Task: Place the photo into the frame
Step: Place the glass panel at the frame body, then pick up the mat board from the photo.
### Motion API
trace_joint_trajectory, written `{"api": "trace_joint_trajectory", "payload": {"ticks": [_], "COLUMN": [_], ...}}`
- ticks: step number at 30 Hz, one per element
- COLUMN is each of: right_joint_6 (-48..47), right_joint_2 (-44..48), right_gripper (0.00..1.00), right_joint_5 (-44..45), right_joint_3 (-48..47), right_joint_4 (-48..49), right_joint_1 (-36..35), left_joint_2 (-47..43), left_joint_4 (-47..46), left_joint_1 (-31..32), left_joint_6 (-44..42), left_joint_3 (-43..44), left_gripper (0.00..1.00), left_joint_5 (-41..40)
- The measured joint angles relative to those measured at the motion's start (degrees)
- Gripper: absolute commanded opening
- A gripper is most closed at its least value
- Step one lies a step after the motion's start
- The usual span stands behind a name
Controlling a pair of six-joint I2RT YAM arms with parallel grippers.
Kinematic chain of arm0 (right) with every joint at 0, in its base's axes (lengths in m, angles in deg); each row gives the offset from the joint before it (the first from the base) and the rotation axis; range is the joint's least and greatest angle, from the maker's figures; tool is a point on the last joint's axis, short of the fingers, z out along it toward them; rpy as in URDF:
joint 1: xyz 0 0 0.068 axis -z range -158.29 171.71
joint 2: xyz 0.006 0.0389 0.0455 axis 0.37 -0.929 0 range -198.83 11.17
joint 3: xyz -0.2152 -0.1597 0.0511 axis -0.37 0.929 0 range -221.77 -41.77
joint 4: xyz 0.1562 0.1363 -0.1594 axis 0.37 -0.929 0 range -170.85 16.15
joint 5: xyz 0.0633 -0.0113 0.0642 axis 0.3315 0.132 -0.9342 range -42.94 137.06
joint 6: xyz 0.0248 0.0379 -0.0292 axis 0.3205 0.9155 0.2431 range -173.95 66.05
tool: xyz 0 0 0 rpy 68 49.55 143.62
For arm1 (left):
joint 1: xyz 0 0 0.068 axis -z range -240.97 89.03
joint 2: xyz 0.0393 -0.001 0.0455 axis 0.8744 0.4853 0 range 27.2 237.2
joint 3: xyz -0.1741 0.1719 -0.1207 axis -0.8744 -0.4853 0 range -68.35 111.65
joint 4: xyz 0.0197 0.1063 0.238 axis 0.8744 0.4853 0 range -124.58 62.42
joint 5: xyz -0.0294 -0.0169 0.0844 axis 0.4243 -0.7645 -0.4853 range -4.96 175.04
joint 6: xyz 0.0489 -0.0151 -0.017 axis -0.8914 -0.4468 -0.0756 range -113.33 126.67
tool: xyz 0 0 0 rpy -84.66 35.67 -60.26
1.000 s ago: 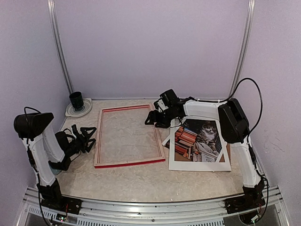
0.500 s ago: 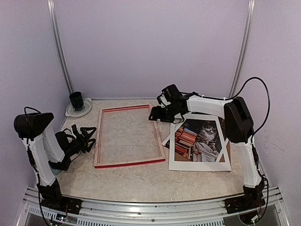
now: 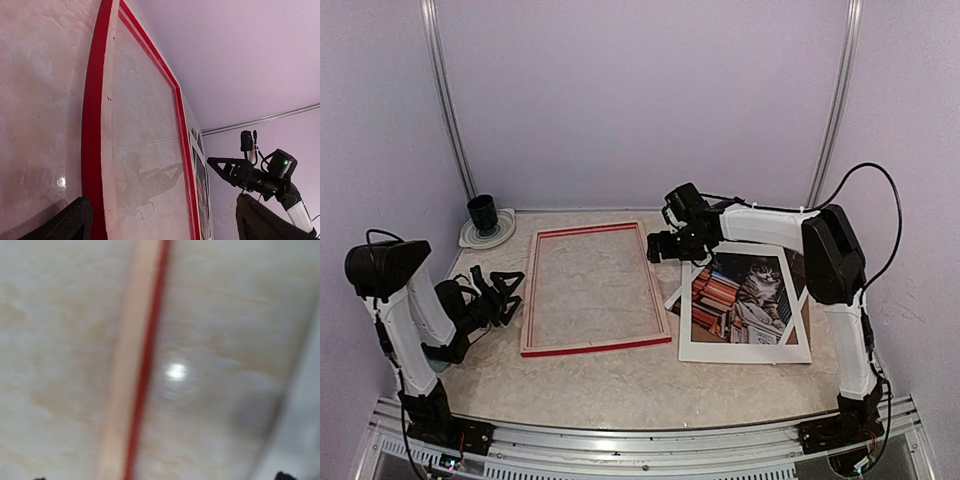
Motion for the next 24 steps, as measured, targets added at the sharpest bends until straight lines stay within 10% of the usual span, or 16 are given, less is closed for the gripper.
{"api": "trace_joint_trajectory", "payload": {"ticks": [10,24], "right_joint_6": [-2.49,1.73], "right_joint_2": [8.90,29.09], "right_gripper": [0.99,0.99], "right_joint_5": [12.07,1.66], "right_joint_3": [11.54,38.97], "right_joint_4": [0.50,11.34], "right_joint_1": [0.85,17.00], "left_joint_2": [-11.17,-32.22], "left_joint_4": [17.44,45.59], "left_joint_1": [1.40,11.80], "left_joint_6": [-8.26,-21.11], "left_joint_3": [-0.04,7.74], "left_gripper": [0.99,0.99], "left_joint_5": [-6.67,-23.30]}}
